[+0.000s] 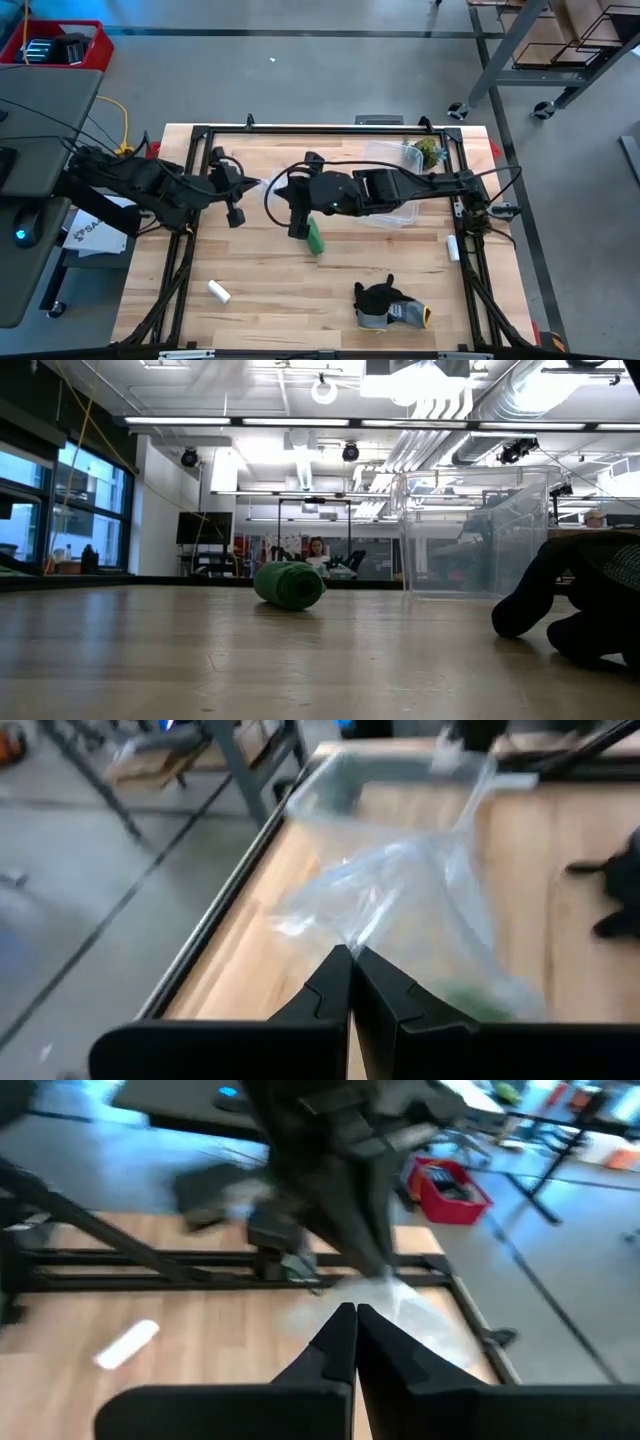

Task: Roll bandage
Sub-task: Open the transparent zip bag

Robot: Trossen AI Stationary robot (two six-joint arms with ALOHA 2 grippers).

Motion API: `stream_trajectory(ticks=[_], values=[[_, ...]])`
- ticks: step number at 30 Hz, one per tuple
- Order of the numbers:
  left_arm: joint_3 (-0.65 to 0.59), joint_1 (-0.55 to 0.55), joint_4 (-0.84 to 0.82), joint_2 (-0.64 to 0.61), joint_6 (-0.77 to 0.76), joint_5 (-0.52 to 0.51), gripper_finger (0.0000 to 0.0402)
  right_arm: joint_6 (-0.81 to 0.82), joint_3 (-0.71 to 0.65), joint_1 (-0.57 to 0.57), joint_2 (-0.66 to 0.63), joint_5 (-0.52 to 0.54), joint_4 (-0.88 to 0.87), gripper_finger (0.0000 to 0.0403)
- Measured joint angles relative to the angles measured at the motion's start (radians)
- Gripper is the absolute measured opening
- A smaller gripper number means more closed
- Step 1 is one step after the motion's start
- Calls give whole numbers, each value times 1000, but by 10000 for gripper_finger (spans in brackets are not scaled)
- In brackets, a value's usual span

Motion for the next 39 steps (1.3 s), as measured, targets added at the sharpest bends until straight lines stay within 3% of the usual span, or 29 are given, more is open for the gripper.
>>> stream_trajectory(ticks=[7,11,14,17,21,25,28,34,39], values=[[-82,-48,152,-72,-49,-37,0,42,3,1,3,-33,7,1],[-81,-63,192,-67,75,-47,0,43,2,-5,4,-19,66,0],[-74,-72,190,-48,248,-62,0,43,2,-19,0,-83,76,7],[-70,-86,189,-27,395,-88,0,43,2,-25,4,-95,73,36],[-70,-88,219,-2,481,-102,0,39,2,-25,3,-64,70,104],[-70,-88,245,5,466,-142,0,18,1,-24,4,0,18,174],[-70,-86,244,0,415,-164,0,33,2,-26,4,-1,2,202],[-69,-87,250,0,387,-151,0,89,1,-43,23,-9,-19,208],[-69,-86,268,0,364,-146,0,15,1,-43,56,9,-2,187]])
